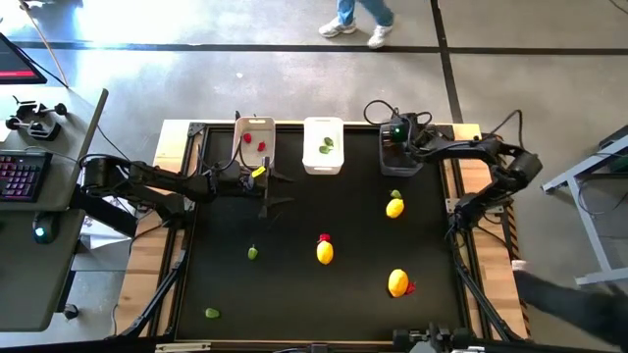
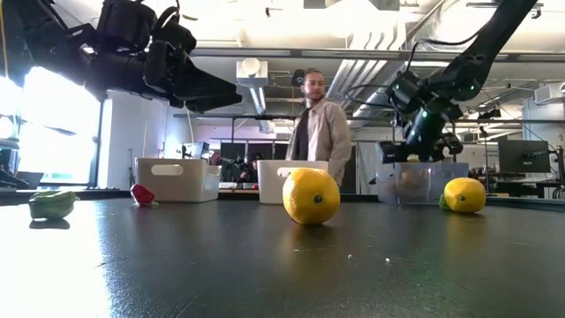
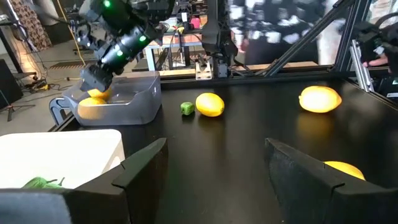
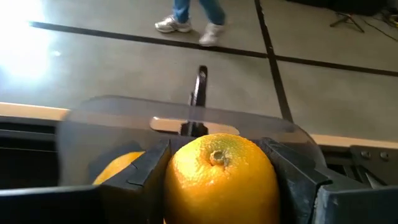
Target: Sort produce into baskets
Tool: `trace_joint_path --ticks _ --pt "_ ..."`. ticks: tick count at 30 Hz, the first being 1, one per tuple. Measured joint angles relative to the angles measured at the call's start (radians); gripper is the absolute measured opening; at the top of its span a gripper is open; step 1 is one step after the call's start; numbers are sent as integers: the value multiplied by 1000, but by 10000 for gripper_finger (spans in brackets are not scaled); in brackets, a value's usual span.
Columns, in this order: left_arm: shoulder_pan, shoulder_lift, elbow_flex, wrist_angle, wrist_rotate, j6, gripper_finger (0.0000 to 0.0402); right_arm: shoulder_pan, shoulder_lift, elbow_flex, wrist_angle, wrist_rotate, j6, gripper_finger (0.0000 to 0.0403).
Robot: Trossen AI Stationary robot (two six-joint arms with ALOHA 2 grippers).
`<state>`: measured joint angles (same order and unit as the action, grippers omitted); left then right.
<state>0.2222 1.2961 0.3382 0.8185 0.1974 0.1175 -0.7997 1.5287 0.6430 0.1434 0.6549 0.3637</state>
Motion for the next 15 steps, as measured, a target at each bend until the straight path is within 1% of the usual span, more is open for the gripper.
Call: trace_joint_path --ticks 3,7,12,15 --pt "0 0 0 0 0 7 250 -8 27 0 1 23 3 199" --pt "0 0 0 0 0 7 250 -22 49 0 1 26 28 199" --pt "0 0 0 0 0 -1 250 -34 71 0 3 30 46 228" --pt "0 0 0 -1 0 -1 250 -34 75 1 8 32 43 237"
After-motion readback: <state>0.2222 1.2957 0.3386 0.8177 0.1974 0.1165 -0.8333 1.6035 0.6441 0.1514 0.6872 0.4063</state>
